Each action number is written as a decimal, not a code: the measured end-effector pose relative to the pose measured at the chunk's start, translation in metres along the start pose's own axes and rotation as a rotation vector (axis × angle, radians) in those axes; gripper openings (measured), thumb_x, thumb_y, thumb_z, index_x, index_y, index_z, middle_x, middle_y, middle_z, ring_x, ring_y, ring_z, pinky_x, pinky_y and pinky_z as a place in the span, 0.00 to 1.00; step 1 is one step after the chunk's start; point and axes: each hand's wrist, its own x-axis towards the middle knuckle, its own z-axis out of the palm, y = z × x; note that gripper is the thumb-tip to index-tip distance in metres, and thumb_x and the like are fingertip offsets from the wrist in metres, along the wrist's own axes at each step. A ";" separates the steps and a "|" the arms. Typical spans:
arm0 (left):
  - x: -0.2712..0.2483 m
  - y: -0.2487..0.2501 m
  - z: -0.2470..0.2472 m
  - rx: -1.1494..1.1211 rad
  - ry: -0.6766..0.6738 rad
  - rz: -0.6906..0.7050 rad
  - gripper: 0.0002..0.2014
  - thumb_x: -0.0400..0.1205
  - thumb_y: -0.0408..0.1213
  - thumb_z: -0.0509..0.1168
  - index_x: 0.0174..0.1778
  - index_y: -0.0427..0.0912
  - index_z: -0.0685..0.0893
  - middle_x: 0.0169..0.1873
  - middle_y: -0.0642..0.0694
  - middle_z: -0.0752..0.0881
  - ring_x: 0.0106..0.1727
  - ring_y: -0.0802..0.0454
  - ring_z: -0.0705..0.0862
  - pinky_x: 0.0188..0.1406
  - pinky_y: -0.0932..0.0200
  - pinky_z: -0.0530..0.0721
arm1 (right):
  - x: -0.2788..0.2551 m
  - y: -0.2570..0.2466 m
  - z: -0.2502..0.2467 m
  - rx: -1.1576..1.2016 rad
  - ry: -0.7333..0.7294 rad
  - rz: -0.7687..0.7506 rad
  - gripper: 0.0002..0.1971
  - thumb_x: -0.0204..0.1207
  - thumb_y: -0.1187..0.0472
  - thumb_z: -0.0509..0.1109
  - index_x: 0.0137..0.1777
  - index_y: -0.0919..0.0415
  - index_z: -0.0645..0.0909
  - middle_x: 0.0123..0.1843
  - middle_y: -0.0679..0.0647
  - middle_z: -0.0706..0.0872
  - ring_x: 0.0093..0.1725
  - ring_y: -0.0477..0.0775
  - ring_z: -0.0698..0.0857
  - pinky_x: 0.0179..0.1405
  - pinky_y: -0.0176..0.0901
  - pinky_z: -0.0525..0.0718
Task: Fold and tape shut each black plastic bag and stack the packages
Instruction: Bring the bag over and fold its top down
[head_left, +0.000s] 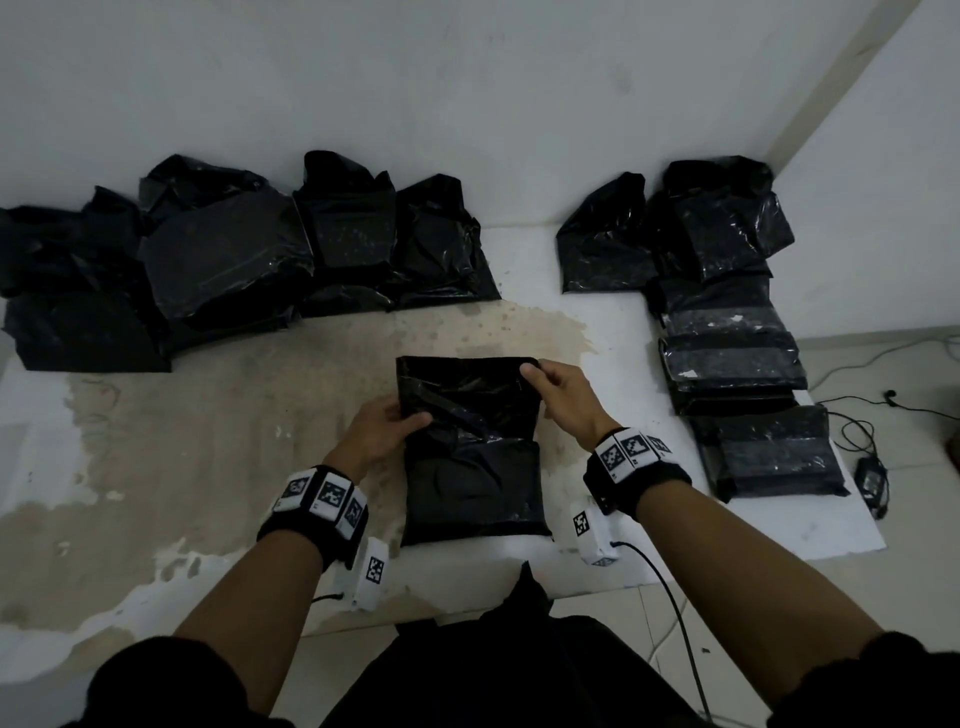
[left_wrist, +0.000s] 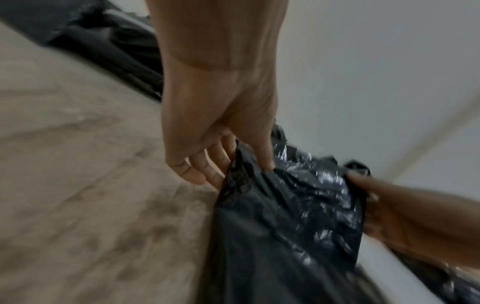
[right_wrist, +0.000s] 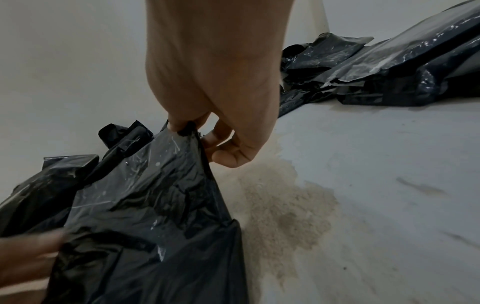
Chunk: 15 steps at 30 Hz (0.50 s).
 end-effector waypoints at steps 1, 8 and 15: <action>0.000 -0.006 0.000 0.091 -0.037 -0.012 0.09 0.80 0.32 0.75 0.56 0.40 0.88 0.54 0.39 0.91 0.55 0.45 0.89 0.61 0.50 0.87 | 0.001 0.004 0.000 -0.010 0.014 0.009 0.22 0.86 0.50 0.69 0.50 0.74 0.83 0.37 0.54 0.80 0.36 0.46 0.77 0.36 0.39 0.76; 0.001 -0.018 0.005 0.129 0.029 -0.054 0.09 0.83 0.25 0.69 0.58 0.36 0.84 0.44 0.41 0.86 0.37 0.53 0.84 0.25 0.70 0.82 | -0.006 0.023 0.002 -0.470 -0.136 0.076 0.11 0.78 0.63 0.77 0.59 0.60 0.88 0.51 0.56 0.91 0.49 0.54 0.86 0.54 0.46 0.83; 0.004 -0.039 -0.010 0.306 0.106 0.037 0.06 0.79 0.32 0.76 0.42 0.48 0.87 0.43 0.42 0.91 0.48 0.41 0.89 0.48 0.50 0.88 | -0.013 0.031 0.002 -0.541 -0.038 0.081 0.06 0.76 0.69 0.70 0.39 0.62 0.78 0.38 0.54 0.82 0.39 0.56 0.79 0.41 0.44 0.75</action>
